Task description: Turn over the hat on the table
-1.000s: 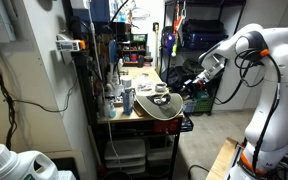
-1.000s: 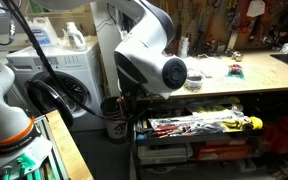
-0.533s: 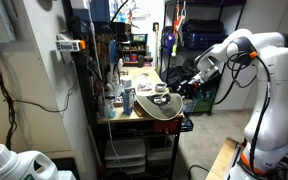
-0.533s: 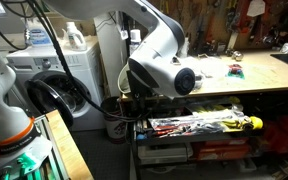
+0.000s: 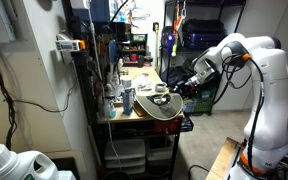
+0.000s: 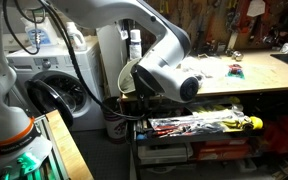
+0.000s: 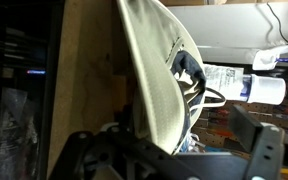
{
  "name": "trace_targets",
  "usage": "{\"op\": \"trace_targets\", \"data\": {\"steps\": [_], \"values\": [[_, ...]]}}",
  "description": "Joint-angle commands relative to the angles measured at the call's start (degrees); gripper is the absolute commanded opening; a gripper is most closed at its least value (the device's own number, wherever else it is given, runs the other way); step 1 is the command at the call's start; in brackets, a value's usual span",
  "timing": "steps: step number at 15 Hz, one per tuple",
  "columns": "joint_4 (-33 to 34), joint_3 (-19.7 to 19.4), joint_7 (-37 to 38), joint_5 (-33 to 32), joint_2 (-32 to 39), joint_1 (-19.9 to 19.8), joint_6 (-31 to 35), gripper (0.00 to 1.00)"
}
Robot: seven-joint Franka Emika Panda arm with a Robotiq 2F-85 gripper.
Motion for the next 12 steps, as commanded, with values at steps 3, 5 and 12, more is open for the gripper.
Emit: {"op": "trace_targets", "data": {"steps": [3,5,12], "values": [[2.73,0.86,-0.78,2.55,3.1,-2.16,-3.7,0.53],[3.08,0.88,-0.81,2.75,3.45,-2.34,-4.42,0.37],[3.86,1.02,-1.49,4.03,3.89,-3.33,-8.39,0.03]]}}
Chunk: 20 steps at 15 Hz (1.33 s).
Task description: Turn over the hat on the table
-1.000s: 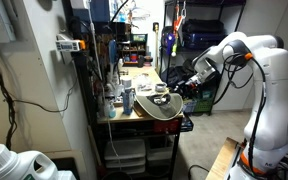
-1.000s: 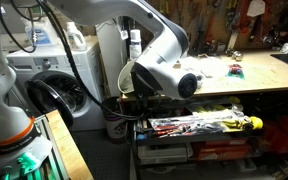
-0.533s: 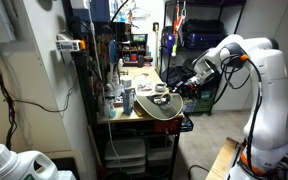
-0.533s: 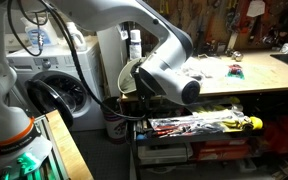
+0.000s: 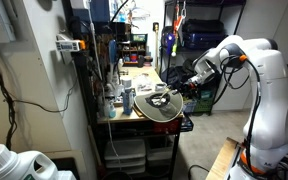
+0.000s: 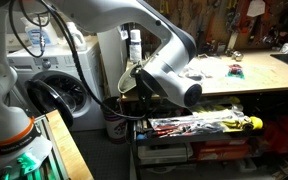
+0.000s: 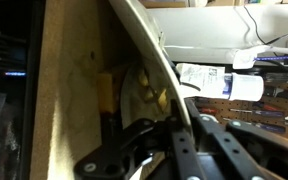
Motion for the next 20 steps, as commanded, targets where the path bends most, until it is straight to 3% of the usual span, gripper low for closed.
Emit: {"op": "trace_targets", "data": {"steps": [1,2,11,16,20], "values": [[1.42,0.72,-1.32,2.48,1.44,-1.89,-4.17,0.03],[1.49,0.74,-1.56,3.2,1.47,-2.05,-5.25,0.0],[3.08,-0.38,-2.12,4.12,-1.11,-2.5,-14.3,0.01],[2.79,-2.38,-1.02,0.89,-6.68,-1.04,-11.34,0.01],[1.61,-3.34,-0.63,-5.3,-13.07,0.63,-6.91,0.01]]}}
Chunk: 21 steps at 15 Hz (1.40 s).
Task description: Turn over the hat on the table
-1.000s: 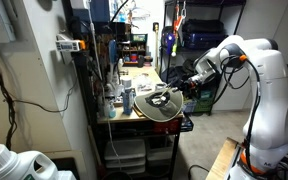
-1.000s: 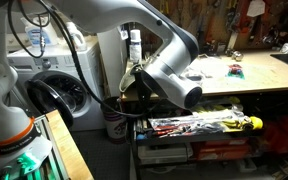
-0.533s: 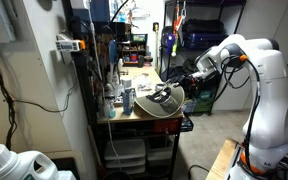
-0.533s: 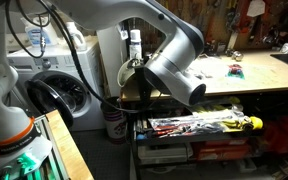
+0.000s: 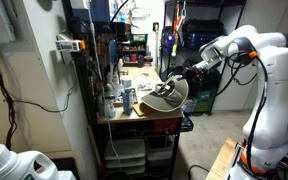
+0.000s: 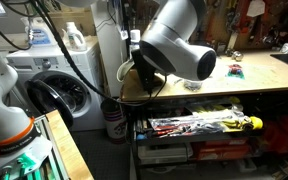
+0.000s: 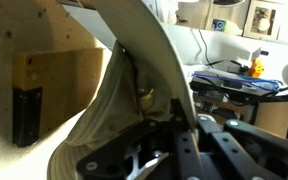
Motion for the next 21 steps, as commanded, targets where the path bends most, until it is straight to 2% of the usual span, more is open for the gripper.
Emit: {"op": "trace_targets", "data": {"steps": [1,7,9,10,11,16,17,19,21], "values": [[-2.36,-1.06,1.01,-6.54,-7.06,2.07,5.46,0.01],[-4.94,0.07,2.29,-20.72,-17.76,4.99,19.3,0.01],[-6.35,0.78,5.41,-25.02,-21.08,5.96,23.61,0.01],[-6.55,0.87,7.3,-25.55,-21.99,6.04,24.26,0.01],[-3.01,0.39,4.49,-22.98,-17.76,5.53,20.95,0.04],[-4.66,0.41,6.67,-24.64,-20.7,6.32,22.76,0.04],[-4.81,0.41,6.67,-24.64,-20.69,6.32,22.84,0.01],[-4.96,2.08,8.61,-33.2,-23.19,7.56,27.39,0.01],[-4.77,3.33,10.37,-39.17,-24.8,8.78,28.71,0.01]]}}
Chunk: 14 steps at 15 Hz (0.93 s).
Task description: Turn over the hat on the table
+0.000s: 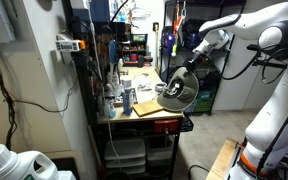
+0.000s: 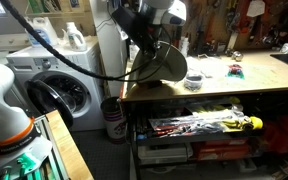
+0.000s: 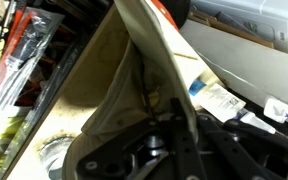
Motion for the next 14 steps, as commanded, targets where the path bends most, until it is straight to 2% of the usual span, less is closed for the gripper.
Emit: {"op": "trace_targets", "data": {"steps": [1,8,14], "values": [[-0.17,2.22,5.03,-11.14,-4.04,2.79,3.34,0.01],[-0.02,8.76,14.8,-32.65,-7.85,8.97,8.27,0.01],[-1.17,12.23,16.31,-50.07,-10.38,12.44,13.12,0.01]]}}
